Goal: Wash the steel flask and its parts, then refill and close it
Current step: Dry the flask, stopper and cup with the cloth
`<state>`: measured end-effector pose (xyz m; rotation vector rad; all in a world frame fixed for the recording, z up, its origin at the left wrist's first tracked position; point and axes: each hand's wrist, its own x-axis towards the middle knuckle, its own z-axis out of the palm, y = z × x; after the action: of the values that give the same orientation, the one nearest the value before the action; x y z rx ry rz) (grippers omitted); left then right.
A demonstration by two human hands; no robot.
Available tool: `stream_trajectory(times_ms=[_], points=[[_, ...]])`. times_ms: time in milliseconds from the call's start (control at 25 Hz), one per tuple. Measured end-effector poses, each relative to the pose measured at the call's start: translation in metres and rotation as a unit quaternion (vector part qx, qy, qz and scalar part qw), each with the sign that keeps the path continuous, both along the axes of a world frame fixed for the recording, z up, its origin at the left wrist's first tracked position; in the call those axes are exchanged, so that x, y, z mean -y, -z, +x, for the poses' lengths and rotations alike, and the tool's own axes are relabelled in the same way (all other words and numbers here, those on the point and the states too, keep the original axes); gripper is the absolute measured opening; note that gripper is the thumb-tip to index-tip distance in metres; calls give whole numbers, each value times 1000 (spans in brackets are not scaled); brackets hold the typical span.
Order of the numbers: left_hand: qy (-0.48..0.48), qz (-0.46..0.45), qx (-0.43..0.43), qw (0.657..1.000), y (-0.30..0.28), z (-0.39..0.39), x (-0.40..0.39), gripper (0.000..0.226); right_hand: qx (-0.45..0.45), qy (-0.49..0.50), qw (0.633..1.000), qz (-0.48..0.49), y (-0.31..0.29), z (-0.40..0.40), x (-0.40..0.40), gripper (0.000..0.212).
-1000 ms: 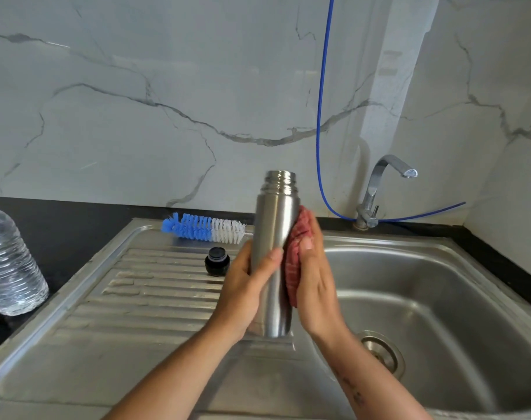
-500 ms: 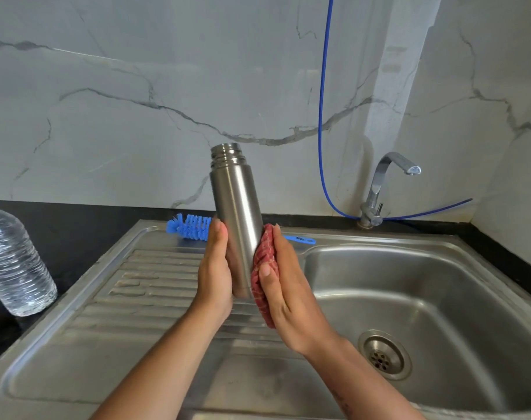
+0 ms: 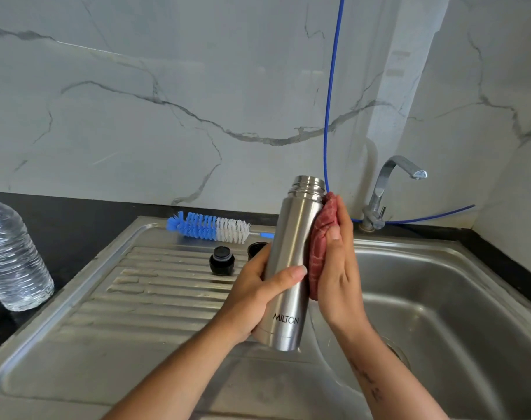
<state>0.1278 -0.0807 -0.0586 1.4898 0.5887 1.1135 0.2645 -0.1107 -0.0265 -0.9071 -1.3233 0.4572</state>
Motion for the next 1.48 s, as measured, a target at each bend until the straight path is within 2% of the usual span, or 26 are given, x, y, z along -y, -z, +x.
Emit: stream_trajectory(times_ms=[80,160,240,320,520,680,760,920,1080,1160,1240,1320,1400,1480], points=[[-42,29,21,998,-2,-2,1,44,-14,-24,999,-17,5,-8,1,53],[-127,49,70,988,-7,-8,-1,41,13,-60,997,-49,14,-21,2,52],[-214,33,139,966,-13,-19,-10,39,59,-89,991,-78,23,-32,4,52],[-254,2,186,949,-19,-28,-17,41,101,-97,985,-100,28,-37,5,52],[-181,-45,187,964,-19,-22,-22,50,167,-57,979,-100,26,-32,11,57],[-252,0,133,959,-21,-24,-16,61,194,-70,974,-91,26,-35,13,60],[-248,-9,130,960,-21,-26,-18,56,218,-72,970,-77,26,-37,13,61],[-147,-35,120,981,-14,-14,-19,40,250,-47,966,-38,22,-33,8,61],[-132,0,39,991,-9,3,-2,50,213,17,976,27,11,-21,6,60],[-101,8,11,995,-7,8,5,46,146,47,988,32,5,-10,3,59],[-73,18,-3,997,-6,10,7,40,55,53,997,-2,1,-3,3,58],[-73,21,5,997,-6,8,8,38,2,32,999,-33,4,-6,3,57],[-110,14,39,993,-10,3,5,37,13,11,999,-45,11,-18,3,58],[-144,20,82,986,-14,-5,3,47,43,-14,997,-58,18,-31,3,62]])
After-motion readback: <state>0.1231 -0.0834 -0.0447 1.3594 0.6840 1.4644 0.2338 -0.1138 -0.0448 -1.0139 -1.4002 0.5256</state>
